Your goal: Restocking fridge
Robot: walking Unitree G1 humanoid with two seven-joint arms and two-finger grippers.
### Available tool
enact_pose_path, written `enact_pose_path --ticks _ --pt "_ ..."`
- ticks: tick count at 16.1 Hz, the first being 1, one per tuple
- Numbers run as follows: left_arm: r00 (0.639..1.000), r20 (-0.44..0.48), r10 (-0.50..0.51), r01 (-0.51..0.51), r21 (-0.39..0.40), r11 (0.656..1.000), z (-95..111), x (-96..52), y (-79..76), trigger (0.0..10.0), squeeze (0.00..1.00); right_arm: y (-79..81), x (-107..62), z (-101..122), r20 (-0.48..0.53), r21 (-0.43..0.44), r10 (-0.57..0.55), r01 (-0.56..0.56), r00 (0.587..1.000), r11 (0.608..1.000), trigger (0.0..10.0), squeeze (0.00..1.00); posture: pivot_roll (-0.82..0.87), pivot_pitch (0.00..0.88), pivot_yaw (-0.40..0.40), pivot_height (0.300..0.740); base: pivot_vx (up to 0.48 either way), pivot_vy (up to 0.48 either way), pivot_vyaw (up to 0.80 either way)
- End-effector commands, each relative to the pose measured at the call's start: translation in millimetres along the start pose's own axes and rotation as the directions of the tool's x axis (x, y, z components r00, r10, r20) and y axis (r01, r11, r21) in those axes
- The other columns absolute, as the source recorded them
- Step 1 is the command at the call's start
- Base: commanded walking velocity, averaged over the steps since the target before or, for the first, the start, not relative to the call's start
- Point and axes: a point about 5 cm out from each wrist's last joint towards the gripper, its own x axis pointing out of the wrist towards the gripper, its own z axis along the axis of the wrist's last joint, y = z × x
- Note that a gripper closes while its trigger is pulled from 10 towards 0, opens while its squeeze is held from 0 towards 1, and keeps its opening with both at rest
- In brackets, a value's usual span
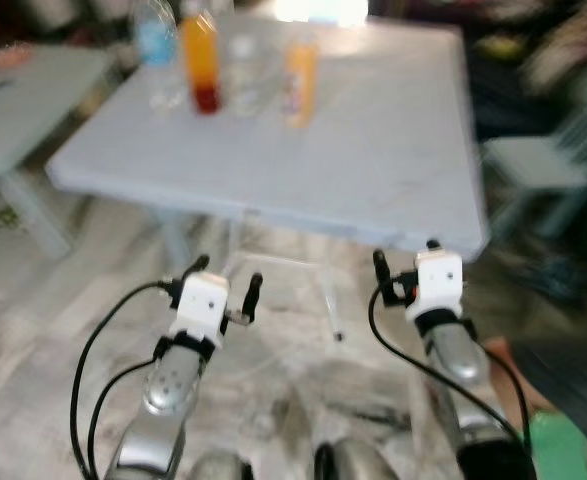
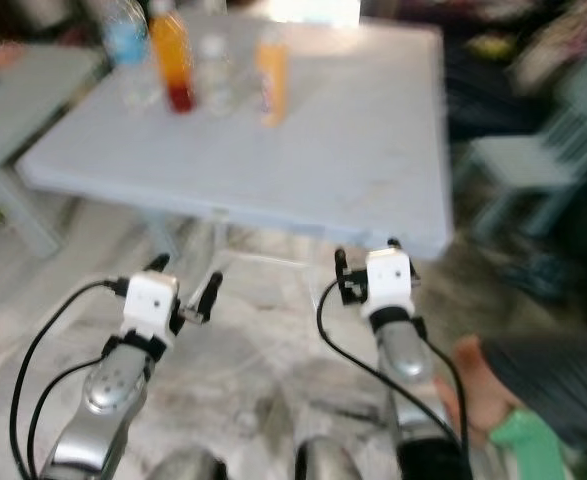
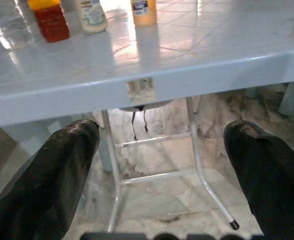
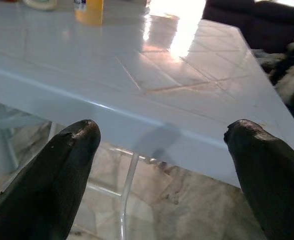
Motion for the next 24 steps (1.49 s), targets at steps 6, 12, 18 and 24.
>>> enact_pose_path --ticks 6,12,18,24 --pt "0.984 -0.003 0.180 -0.180 -0.032 0.983 2.7 5.7 16.7 10.0 0.00 16.5 6.6 17.2 0.075 0.000 0.091 -0.091 0.993 0.996 10.0 0.00 0.01 0.119 0.004 0.740 0.080 0.421 -0.51" --pt "0.950 -0.025 0.310 -0.311 -0.113 0.944 -4.1 -4.2 36.0 10.0 0.00 0.1 -4.3 20.5 0.091 -0.013 0.044 -0.043 0.995 0.999 10.0 0.00 0.03 0.062 -0.011 0.740 0.000 0.444 0.00" --pt "0.932 -0.079 0.353 -0.358 -0.058 0.932 -26.4 -15.9 48.4 10.0 0.00 -16.3 -18.7 5.7 0.045 -0.009 -0.041 0.041 0.998 0.999 10.0 0.00 0.01 0.000 0.007 0.740 0.000 0.154 0.00" --pt "0.953 -0.065 0.297 -0.301 -0.046 0.953 -25.6 -7.8 41.0 10.0 0.00 -14.7 -4.8 15.6 0.085 -0.001 -0.042 0.042 0.995 0.999 10.0 0.00 0.01 0.000 0.028 0.740 0.000 0.000 0.00"
